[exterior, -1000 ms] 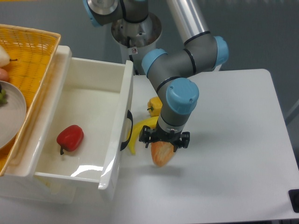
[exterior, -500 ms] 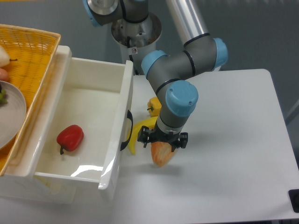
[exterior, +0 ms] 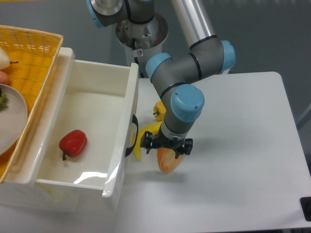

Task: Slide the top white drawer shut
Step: 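Lower the gripper beside the drawer front near its black handle, then push the drawer front with the gripper, sliding the drawer shut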

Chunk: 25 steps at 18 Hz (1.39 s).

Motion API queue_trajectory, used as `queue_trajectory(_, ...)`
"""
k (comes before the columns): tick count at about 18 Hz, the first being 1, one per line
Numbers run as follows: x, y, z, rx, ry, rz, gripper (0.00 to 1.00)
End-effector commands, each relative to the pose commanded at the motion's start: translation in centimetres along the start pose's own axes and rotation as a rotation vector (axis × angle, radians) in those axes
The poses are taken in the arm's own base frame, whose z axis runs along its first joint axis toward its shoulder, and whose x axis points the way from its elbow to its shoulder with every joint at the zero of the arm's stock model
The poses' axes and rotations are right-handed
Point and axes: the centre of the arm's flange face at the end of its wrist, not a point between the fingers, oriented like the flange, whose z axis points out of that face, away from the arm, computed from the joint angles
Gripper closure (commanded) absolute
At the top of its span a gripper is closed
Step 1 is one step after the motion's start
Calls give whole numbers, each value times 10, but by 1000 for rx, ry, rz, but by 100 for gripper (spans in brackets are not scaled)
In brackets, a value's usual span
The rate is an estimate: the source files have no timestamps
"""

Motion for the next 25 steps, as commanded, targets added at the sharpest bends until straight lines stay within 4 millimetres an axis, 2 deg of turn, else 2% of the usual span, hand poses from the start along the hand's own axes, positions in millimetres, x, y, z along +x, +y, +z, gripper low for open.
queue_trajectory(12, 3, 0, -4, 5, -3, 4, 0)
queue_trajectory(19, 12, -2, -6, 7, -5, 19, 0)
queue_trajectory(25, 19, -3, -15, 23, -8, 29, 0)
